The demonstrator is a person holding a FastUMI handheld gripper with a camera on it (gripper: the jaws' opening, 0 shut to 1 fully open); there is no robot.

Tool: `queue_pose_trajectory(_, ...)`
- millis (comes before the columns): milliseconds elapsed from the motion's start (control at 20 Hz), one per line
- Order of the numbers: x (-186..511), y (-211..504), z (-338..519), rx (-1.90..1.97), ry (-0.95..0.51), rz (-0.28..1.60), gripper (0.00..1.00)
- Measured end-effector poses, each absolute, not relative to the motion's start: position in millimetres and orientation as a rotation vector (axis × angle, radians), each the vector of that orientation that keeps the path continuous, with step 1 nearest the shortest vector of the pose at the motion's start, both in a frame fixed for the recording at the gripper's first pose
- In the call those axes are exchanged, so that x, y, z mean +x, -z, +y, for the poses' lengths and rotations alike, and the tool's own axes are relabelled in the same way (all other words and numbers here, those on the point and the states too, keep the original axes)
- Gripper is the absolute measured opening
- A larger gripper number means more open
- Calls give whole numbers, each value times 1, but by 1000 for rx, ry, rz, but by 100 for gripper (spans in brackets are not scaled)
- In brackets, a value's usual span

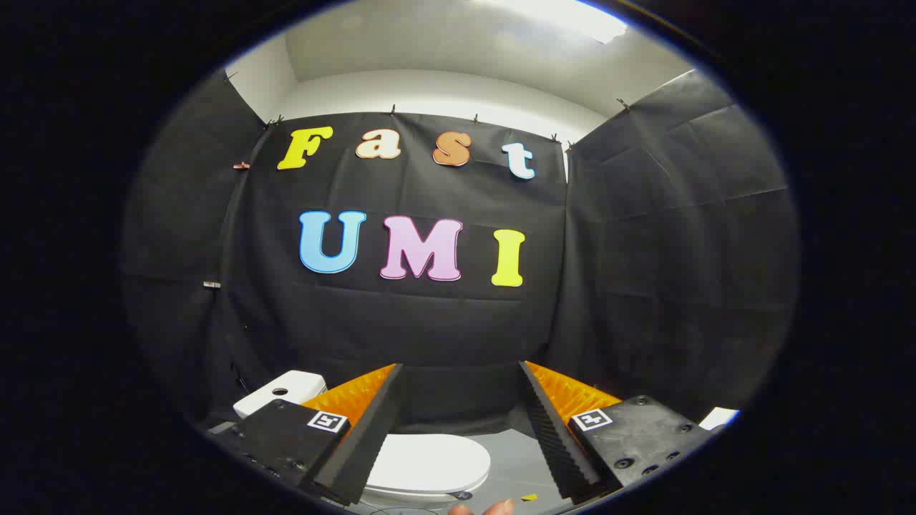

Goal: Open the toilet lid.

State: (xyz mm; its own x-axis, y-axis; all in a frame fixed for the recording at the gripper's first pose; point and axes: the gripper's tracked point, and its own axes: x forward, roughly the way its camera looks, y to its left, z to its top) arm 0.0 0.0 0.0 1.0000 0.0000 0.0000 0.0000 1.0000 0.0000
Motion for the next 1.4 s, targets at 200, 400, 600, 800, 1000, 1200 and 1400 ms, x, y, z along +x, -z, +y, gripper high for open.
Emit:
queue_pose_trajectory(200, 1, -4, 3, 10, -16, -1, 98)
queue_pose_trajectory(400, -1, -3, 10, 5, -32, 5, 98)
queue_pose_trajectory(600, 1, -5, 12, 5, -42, 2, 98)
queue_pose_trajectory(800, 1, -7, 12, 1, -44, -2, 98)
queue_pose_trajectory(1000, 0, -6, 11, 1, -51, 0, 98)
queue_pose_trajectory(1200, 3, -5, 11, -4, -47, -13, 98)
queue_pose_trajectory(1400, 7, 4, 15, -2, -59, -46, 98)
